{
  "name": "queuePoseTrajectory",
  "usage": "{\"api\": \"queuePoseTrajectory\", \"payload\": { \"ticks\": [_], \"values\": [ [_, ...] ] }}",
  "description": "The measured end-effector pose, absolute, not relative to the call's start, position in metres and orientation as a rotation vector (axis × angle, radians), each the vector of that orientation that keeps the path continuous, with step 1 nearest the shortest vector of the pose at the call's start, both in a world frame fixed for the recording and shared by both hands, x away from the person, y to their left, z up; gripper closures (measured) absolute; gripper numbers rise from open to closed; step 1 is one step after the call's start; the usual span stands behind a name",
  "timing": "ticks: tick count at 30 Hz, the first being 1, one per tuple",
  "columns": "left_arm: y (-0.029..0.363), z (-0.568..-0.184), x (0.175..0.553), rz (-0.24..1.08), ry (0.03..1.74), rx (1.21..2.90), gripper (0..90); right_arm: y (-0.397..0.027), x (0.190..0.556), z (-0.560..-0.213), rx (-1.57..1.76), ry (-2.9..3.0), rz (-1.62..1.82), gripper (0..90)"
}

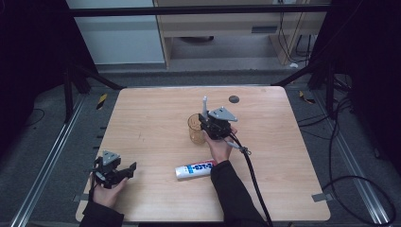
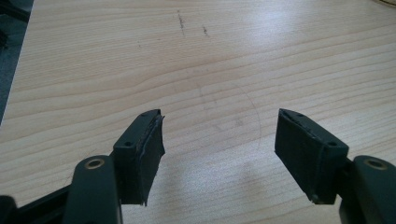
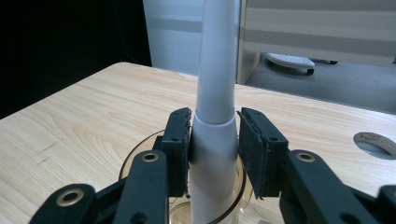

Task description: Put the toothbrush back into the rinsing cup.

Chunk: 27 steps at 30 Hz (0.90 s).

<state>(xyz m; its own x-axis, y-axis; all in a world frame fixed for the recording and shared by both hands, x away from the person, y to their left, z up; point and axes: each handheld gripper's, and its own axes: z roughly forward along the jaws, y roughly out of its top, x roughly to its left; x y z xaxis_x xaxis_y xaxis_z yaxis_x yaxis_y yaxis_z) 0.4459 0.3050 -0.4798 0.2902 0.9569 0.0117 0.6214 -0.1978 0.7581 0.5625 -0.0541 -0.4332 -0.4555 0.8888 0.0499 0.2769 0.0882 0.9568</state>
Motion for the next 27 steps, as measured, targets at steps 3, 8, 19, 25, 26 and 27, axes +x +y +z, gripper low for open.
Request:
{"api": "queuePoseTrajectory", "payload": {
  "ticks": [3, 8, 19, 25, 26, 27],
  "values": [
    [0.3051, -0.4797, 0.4459, 0.661, 1.410, 1.910, 31.8, -0.0535, 0.5624, -0.4334, 1.145, 1.802, 1.382, 62.6],
    [0.3049, -0.4797, 0.4459, 0.660, 1.409, 1.911, 31.8, -0.0537, 0.5629, -0.4333, 1.148, 1.800, 1.383, 60.0],
    [0.3047, -0.4797, 0.4459, 0.661, 1.407, 1.912, 31.8, -0.0539, 0.5617, -0.4319, 1.141, 1.805, 1.375, 50.0],
    [0.3047, -0.4796, 0.4458, 0.662, 1.407, 1.912, 31.8, -0.0536, 0.5610, -0.4310, 1.151, 1.808, 1.373, 44.0],
    [0.3047, -0.4796, 0.4458, 0.661, 1.408, 1.911, 31.8, -0.0533, 0.5608, -0.4307, 1.152, 1.811, 1.374, 42.9],
    [0.3047, -0.4795, 0.4458, 0.661, 1.407, 1.912, 31.8, -0.0531, 0.5606, -0.4305, 1.154, 1.812, 1.376, 41.5]
  ]
}}
